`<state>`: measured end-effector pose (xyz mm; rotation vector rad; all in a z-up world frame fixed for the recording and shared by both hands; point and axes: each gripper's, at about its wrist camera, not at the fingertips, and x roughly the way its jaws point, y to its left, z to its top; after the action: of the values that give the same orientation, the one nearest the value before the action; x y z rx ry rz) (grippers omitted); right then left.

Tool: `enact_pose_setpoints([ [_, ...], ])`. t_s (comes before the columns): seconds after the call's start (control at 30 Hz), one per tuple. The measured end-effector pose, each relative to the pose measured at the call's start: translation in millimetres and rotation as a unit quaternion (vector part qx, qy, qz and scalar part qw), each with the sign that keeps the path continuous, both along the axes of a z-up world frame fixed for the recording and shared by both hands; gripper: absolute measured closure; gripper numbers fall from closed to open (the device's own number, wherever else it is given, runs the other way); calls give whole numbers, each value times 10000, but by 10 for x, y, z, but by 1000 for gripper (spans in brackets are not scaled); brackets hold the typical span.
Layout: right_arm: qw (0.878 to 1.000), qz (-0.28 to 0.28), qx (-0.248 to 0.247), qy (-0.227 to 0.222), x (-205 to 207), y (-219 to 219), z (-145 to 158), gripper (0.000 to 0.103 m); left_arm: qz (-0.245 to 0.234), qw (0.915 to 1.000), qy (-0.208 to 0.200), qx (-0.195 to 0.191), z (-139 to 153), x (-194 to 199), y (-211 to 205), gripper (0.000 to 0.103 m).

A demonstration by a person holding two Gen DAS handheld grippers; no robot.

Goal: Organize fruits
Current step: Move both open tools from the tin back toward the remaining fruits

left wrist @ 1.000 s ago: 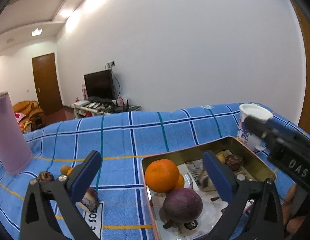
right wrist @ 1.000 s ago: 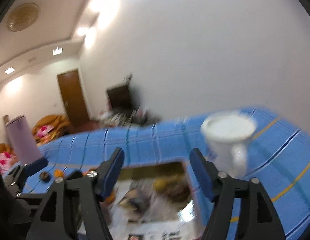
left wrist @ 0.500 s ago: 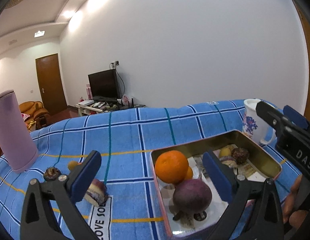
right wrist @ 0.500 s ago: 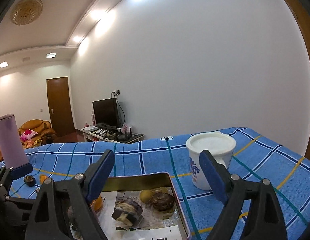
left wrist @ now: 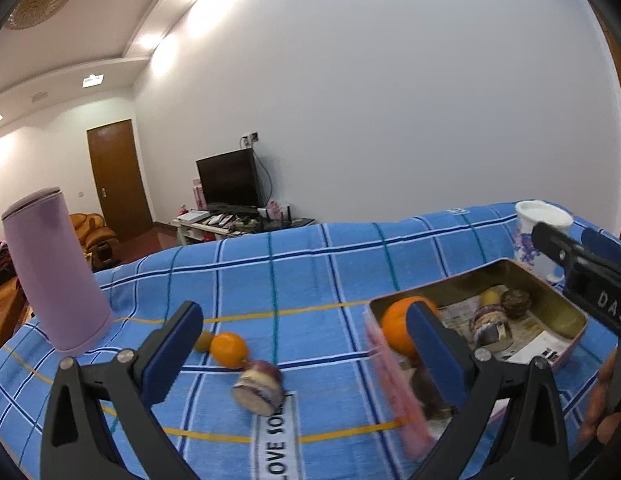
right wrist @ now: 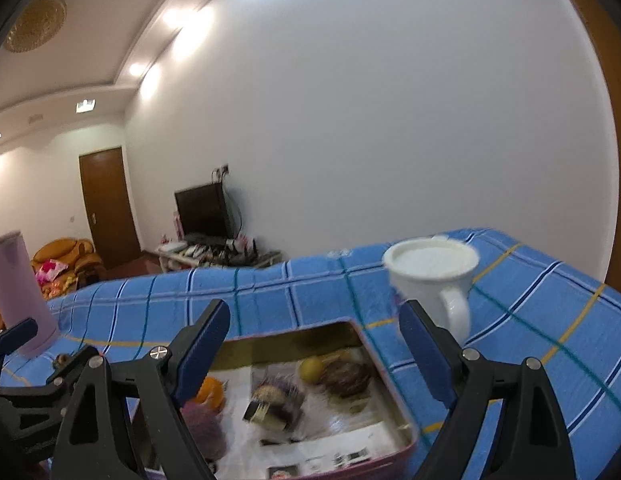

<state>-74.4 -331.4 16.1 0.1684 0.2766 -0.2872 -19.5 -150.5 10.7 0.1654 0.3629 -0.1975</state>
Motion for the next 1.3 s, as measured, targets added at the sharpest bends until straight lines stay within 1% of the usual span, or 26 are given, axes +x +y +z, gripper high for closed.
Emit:
enact_pose_setpoints([
  [0.07,9999,54,38,114,39,83,-14,16,66,10000,12,39,-16,26,47,0],
  [0.17,9998,79,162,115,80,174,-28,15,120,9999,36,32,-43,49,127,0],
  [0.23,9998,103,155,111,105,251,-37,15,125,9999,18,-24,-46,47,182,0],
  [0.4,9996,202,163,114,181,479,-63,15,181,9998,-25,35,-52,36,290,0],
  [0.63,9993,321,158,100,270,722,-82,15,355,9993,59,-78,-85,85,485,0],
  [0.73,9989,388,196,152,318,802,-95,15,412,9991,128,-50,-122,105,554,0],
  [0.87,9980,517,277,225,354,917,-114,15,485,9986,195,-107,-122,145,677,0],
  [1.07,9968,682,325,252,413,1081,-145,15,626,9977,240,13,-133,211,846,0],
  [1.17,9962,770,318,266,431,1181,-152,15,802,9964,281,59,-133,277,990,0],
  [1.3,9955,892,182,273,447,1315,-150,15,1137,9929,358,34,-139,385,1237,0],
])
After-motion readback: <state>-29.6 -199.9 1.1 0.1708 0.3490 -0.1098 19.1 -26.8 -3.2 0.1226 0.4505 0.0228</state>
